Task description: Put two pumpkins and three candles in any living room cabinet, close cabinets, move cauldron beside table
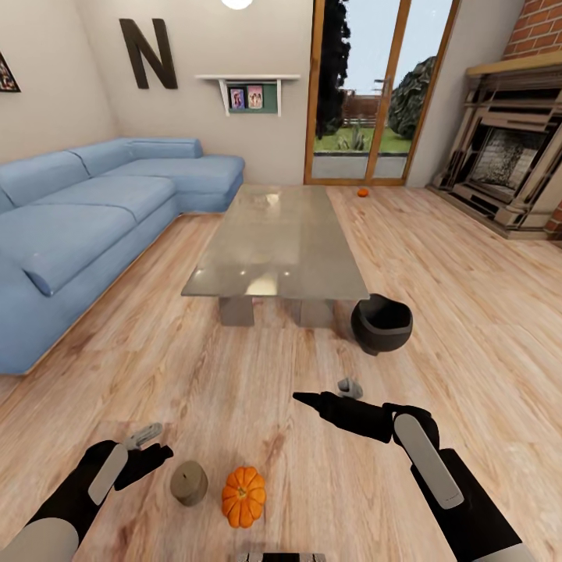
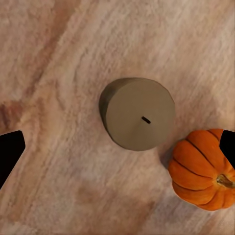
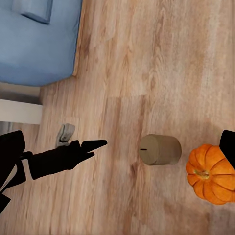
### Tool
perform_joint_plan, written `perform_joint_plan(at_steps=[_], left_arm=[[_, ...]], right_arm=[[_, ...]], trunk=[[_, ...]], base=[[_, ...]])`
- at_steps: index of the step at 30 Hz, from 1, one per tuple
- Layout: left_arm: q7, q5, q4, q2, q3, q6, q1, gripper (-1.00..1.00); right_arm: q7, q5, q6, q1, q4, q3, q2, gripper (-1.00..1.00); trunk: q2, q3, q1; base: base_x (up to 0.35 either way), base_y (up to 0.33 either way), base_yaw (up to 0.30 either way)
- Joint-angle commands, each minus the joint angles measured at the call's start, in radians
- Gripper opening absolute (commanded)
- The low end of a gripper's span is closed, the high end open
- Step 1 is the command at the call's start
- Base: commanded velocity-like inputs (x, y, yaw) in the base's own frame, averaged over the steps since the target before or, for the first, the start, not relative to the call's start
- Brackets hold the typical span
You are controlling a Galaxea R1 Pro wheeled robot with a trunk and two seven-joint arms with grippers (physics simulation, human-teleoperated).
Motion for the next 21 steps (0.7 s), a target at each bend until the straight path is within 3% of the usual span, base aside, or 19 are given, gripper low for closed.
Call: perform_joint_plan(at_steps=[1,8,15,21], left_arm=[[0.008,0.011,-0.002,0.000,0.001,0.004,0.000,1.00],[0.008,0.010,-0.002,-0.003,-0.003,0.003,0.000,1.00],[0.008,0.009,-0.002,-0.003,-0.080,-0.004,0.000,1.00],[0.008,0.009,-0.002,-0.003,-0.092,-0.006,0.000,1.00]], right_arm=[[0.008,0.008,0.002,-0.001,0.000,0.000,-0.001,1.00],[0.006,0.008,0.002,-0.001,0.002,0.000,-0.001,1.00],[0.005,0.008,0.002,-0.001,0.011,0.000,-0.001,1.00],[0.006,0.008,0.002,-0.001,0.016,-0.001,-0.001,1.00]], trunk=[[-0.008,-0.004,0.004],[-0.057,-0.026,0.031],[-0.058,-0.053,0.034],[-0.060,-0.076,0.036]], base=[[0.000,0.000,0.000],[0.000,0.000,0.000],[0.000,0.000,0.000],[0.000,0.000,0.000]])
